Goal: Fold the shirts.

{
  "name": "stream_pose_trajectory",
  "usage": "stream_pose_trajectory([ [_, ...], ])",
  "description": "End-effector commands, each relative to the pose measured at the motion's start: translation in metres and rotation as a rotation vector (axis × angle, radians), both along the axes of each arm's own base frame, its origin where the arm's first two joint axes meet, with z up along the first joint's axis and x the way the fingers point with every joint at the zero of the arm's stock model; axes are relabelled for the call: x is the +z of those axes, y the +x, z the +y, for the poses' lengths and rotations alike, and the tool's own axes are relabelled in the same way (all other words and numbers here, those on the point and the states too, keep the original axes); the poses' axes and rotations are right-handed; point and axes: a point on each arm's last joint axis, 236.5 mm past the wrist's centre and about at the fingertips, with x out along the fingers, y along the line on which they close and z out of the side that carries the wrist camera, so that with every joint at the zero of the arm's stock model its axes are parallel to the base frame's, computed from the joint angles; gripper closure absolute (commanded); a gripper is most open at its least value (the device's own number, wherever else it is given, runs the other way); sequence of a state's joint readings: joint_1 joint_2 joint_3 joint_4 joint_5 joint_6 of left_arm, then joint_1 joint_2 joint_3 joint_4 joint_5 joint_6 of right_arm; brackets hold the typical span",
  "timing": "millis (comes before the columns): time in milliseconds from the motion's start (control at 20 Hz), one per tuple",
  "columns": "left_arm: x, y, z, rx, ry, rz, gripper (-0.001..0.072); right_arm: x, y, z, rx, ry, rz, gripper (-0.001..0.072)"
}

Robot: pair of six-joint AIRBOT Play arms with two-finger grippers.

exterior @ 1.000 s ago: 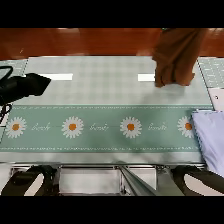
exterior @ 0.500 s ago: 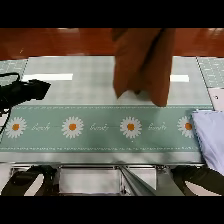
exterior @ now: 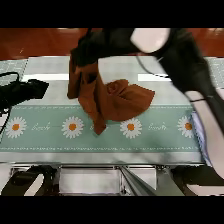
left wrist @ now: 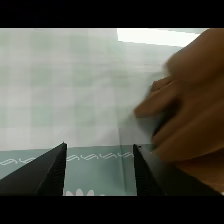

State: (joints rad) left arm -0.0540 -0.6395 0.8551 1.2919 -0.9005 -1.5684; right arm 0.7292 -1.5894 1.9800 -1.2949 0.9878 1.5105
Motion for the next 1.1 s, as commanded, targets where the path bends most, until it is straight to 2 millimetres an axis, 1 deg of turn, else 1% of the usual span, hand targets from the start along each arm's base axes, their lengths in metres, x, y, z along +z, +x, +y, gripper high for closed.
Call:
stream_pose_trajectory([
  [0,-0.009,-0.002,-0.002,0.03,-0.045,0.036,0.0199,-0.086,0.001,0.044,0.048,0.015,0.211,0.0686],
  [50,-0.017,-0.004,-0.006,0.043,-0.092,0.066,0.0199,-0.108,0.008,0.044,0.061,-0.037,0.196,0.056],
  [100,-0.025,-0.007,-0.013,0.043,-0.135,0.095,0.0199,-0.121,0.017,0.036,0.043,-0.073,0.197,0.0301],
  [150,-0.033,-0.01,-0.019,0.037,-0.17,0.122,0.0199,-0.126,0.028,0.02,0.009,-0.098,0.211,0.0302],
  [200,-0.042,-0.015,-0.023,0.032,-0.185,0.152,0.0199,-0.123,0.041,-0.003,-0.046,-0.102,0.242,0.0302],
  [250,-0.05,-0.021,-0.021,0.016,-0.154,0.184,0.0199,-0.116,0.053,-0.033,-0.088,-0.109,0.261,0.0303],
  [300,-0.055,-0.025,-0.01,0.023,-0.104,0.203,0.0199,-0.106,0.066,-0.077,-0.14,-0.14,0.275,0.0303],
  [350,-0.056,-0.028,0.004,0.064,-0.097,0.214,0.0199,-0.098,0.075,-0.129,-0.205,-0.192,0.291,0.0303],
  [400,-0.055,-0.029,0.016,0.106,-0.11,0.219,0.0199,-0.094,0.081,-0.196,-0.294,-0.27,0.318,0.0303],
  [450,-0.057,-0.033,0.027,0.147,-0.129,0.241,0.0199,-0.091,0.082,-0.258,-0.403,-0.31,0.356,0.0303],
  [500,-0.063,-0.041,0.032,0.167,-0.154,0.291,0.0199,-0.089,0.081,-0.314,-0.527,-0.265,0.4,0.0303],
  [550,-0.074,-0.053,0.028,0.158,-0.2,0.364,0.0199,-0.094,0.076,-0.359,-0.627,-0.195,0.437,0.0303],
  [600,-0.085,-0.066,0.015,0.111,-0.249,0.428,0.0199,-0.106,0.067,-0.389,-0.703,-0.114,0.476,0.0303],
  [650,-0.096,-0.077,-0.003,0.051,-0.312,0.479,0.0199,-0.125,0.055,-0.41,-0.76,-0.033,0.516,0.0303],
  [700,-0.107,-0.084,-0.022,0.013,-0.39,0.512,0.0199,-0.15,0.04,-0.424,-0.81,0.051,0.565,0.0303],
  [750,-0.119,-0.089,-0.041,-0.012,-0.48,0.534,0.0199,-0.175,0.023,-0.429,-0.833,0.118,0.613,0.0303],
  [800,-0.133,-0.092,-0.055,-0.013,-0.55,0.55,0.0199,-0.198,0.007,-0.429,-0.844,0.156,0.659,0.0303],
  [850,-0.151,-0.095,-0.062,0.013,-0.579,0.572,0.0199,-0.22,-0.008,-0.428,-0.854,0.172,0.707,0.0303],
  [900,-0.167,-0.096,-0.065,0.06,-0.594,0.597,0.0199,-0.236,-0.019,-0.425,-0.849,0.164,0.742,0.0303],
  [950,-0.18,-0.093,-0.07,0.089,-0.596,0.603,0.0199,-0.248,-0.027,-0.421,-0.84,0.156,0.768,0.0303],
  [1000,-0.186,-0.089,-0.077,0.088,-0.588,0.597,0.0199,-0.253,-0.031,-0.419,-0.837,0.151,0.778,0.0303],
  [1050,-0.188,-0.083,-0.089,0.08,-0.6,0.591,0.0199,-0.255,-0.031,-0.418,-0.837,0.152,0.779,0.0303],
])
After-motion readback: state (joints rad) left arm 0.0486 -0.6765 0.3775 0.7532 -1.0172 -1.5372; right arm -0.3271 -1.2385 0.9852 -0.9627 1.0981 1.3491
